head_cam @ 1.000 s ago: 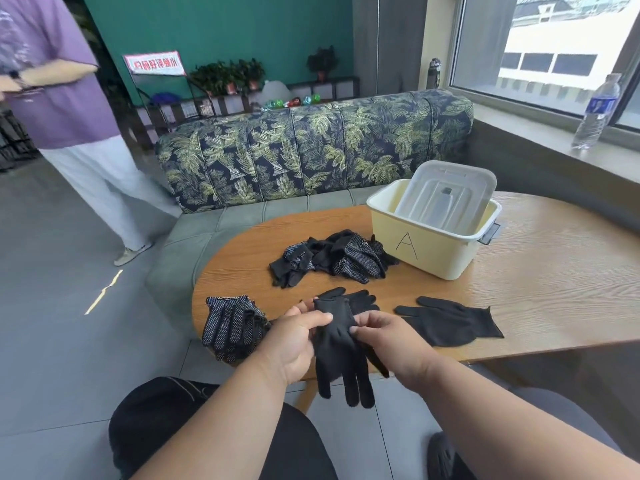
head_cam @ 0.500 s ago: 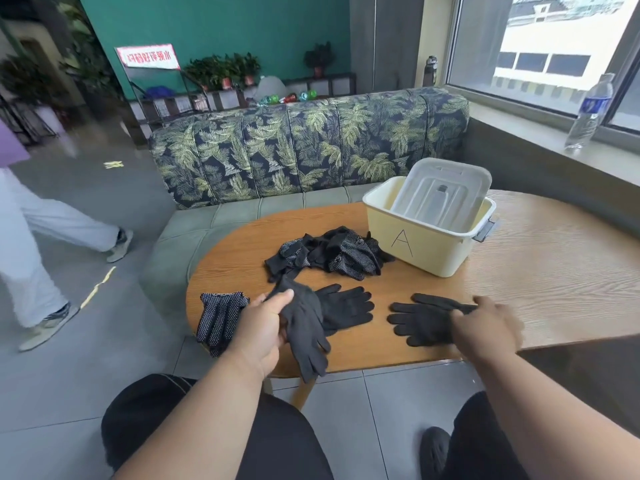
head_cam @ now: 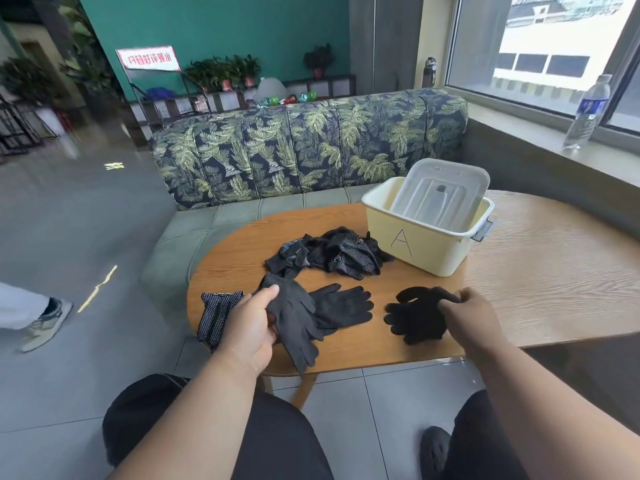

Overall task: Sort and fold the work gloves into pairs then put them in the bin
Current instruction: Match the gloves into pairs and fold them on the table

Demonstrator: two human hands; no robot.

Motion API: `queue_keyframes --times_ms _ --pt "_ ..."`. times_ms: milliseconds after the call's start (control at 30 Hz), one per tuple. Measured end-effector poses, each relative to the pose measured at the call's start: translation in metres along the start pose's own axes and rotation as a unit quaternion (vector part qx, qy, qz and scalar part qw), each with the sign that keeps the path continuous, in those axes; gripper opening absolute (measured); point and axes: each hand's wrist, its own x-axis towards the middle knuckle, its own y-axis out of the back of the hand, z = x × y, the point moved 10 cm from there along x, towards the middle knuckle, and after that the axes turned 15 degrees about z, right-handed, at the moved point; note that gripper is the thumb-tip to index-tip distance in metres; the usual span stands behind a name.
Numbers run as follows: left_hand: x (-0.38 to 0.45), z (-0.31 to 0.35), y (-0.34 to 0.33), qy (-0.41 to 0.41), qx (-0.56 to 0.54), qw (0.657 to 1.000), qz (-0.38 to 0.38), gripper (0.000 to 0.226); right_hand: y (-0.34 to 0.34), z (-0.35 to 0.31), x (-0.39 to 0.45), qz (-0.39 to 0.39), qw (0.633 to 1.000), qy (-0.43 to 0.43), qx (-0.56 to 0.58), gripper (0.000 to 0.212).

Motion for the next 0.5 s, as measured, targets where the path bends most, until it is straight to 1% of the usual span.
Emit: queue_keyframes --times_ms 100,200,267,300,333,367,433,500 --pt "0.004 0.016 0.006 -0.011 -0.031 0.999 0.010 0.032 -0.024 -0.035 -0.024 -0.069 0.993 0.003 0.100 0.024" --pt "0.006 0.041 0.013 -0.054 -0.067 0.996 0.033 0.035 -0.057 -0.076 -0.062 -0.195 0.957 0.004 0.214 0.046" --pt "0.004 0.059 0.017 -0.085 -0.080 0.992 0.051 0.025 -0.072 -0.098 -0.089 -0.266 0.923 -0.015 0.277 0.049" --pt "0.001 0.068 0.019 -0.097 -0.089 0.990 0.058 0.017 -0.078 -0.100 -0.096 -0.287 0.909 -0.030 0.300 0.048" --pt "-0.002 0.075 0.020 -0.107 -0.100 0.987 0.060 0.013 -0.082 -0.102 -0.103 -0.296 0.903 -0.042 0.309 0.046" --pt "-0.005 0.080 0.019 -0.113 -0.102 0.986 0.063 0.012 -0.084 -0.093 -0.101 -0.282 0.915 -0.045 0.285 0.045" --pt "-0.006 0.086 0.027 -0.132 -0.096 0.983 0.080 0.011 -0.091 -0.068 -0.100 -0.256 0.946 -0.043 0.192 0.045" --pt "-0.004 0.087 0.029 -0.149 -0.082 0.982 0.086 0.020 -0.094 -0.040 -0.102 -0.250 0.959 -0.050 0.123 0.047"
